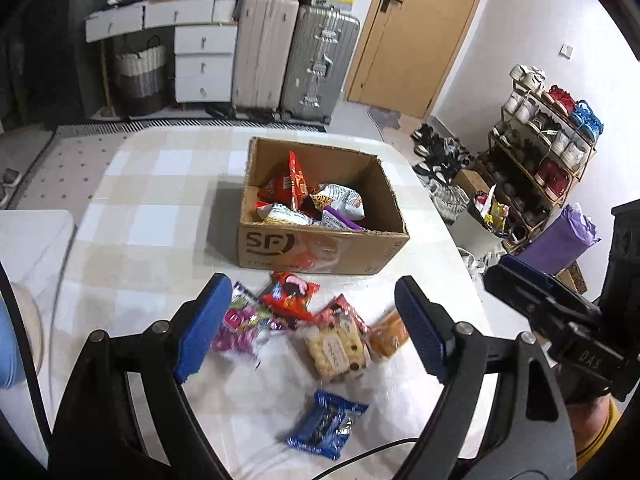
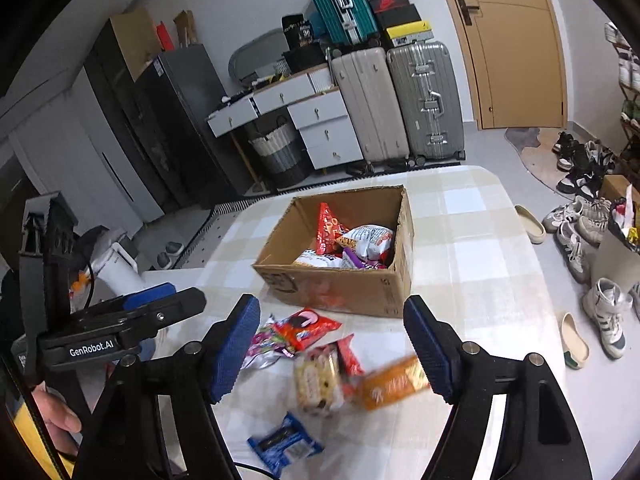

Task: Organize snacks
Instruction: 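Withdraw both grippers from the box back over the remaining snacks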

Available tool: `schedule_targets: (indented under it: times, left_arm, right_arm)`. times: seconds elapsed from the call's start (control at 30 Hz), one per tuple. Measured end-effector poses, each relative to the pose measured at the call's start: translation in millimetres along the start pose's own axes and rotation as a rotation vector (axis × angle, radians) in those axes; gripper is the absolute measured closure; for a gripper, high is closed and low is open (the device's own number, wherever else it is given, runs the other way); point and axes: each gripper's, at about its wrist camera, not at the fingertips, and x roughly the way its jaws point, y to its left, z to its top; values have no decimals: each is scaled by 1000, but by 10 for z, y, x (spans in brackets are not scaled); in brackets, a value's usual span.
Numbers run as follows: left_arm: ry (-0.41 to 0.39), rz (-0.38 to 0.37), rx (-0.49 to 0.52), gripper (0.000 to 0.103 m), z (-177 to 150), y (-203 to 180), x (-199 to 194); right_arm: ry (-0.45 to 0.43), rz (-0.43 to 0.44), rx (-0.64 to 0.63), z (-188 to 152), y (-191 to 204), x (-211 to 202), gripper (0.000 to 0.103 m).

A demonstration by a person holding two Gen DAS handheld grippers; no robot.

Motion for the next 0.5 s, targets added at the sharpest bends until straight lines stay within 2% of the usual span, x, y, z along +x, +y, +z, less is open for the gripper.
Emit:
schedule_targets:
  times: [0.1,0.2,0.3,0.37,0.5]
  left_arm:
    - [-34,7,14,19,-166,-51,-319]
    - [-69,18,29,17,-354,-135,-635]
    - [-102,16,47,12,-544,-212,-940]
    - [-129,12,53,0,-656,-250,-1115]
    - [-169,-3,58,1,-904,-328,-1434]
  right_arm:
    - [-31,7,-12,-94,78,-249,27]
    - [-73,12,-30,-208,173,-528,21]
    - [-114,26,-53,-316,289,-772,20]
    - [-142,33,-70,-416,385,-939,16]
    - [-182,35,-116,-623,537,-1164,14]
